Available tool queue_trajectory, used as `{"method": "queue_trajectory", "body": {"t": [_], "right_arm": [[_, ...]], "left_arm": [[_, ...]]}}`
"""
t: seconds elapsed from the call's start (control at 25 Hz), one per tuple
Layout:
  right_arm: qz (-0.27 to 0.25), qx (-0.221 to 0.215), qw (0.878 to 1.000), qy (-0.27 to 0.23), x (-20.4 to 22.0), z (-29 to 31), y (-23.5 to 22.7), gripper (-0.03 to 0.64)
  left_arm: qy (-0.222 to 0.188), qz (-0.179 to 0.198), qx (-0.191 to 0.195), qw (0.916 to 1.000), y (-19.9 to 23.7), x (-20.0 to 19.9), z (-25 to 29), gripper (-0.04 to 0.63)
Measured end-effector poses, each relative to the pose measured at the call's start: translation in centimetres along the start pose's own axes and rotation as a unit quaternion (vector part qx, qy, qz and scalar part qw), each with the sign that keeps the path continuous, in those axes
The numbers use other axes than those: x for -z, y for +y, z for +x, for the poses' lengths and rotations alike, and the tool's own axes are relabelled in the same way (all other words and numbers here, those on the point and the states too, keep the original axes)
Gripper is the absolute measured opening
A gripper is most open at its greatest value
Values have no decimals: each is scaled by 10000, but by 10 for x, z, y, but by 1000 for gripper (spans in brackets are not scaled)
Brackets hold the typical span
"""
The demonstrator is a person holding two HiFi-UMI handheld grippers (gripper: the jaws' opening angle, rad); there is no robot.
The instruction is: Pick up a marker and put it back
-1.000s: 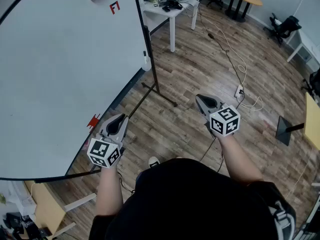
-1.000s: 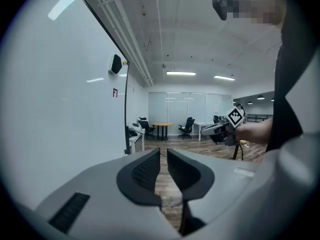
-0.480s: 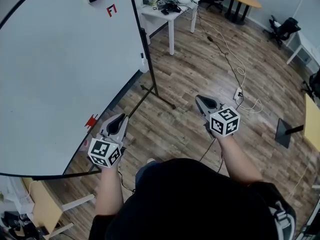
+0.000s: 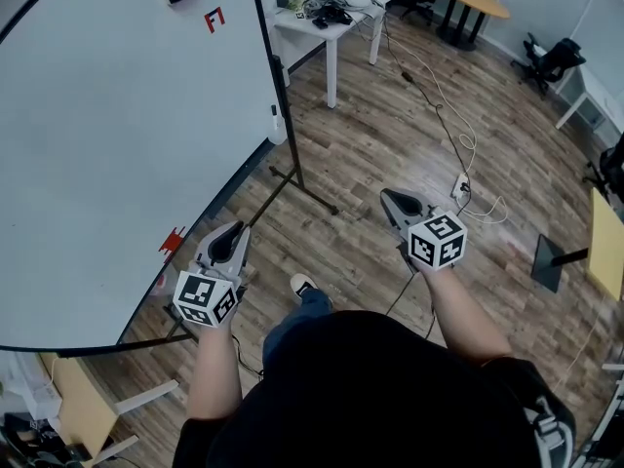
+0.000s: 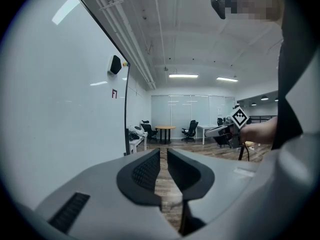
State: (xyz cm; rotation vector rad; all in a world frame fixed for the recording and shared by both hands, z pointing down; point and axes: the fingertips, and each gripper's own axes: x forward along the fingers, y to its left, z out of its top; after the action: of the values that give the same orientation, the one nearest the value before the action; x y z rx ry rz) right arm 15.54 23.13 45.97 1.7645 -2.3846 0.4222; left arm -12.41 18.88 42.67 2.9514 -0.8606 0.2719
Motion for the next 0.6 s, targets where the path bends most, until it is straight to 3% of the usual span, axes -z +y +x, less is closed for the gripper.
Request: {"method": "queue_trajectory", "body": {"t": [0.6], "right_arm": [[-31, -50, 9997, 236, -16, 87, -38, -5]], "left_arm": [[24, -64, -8, 10000, 69, 5, 69, 54]]}}
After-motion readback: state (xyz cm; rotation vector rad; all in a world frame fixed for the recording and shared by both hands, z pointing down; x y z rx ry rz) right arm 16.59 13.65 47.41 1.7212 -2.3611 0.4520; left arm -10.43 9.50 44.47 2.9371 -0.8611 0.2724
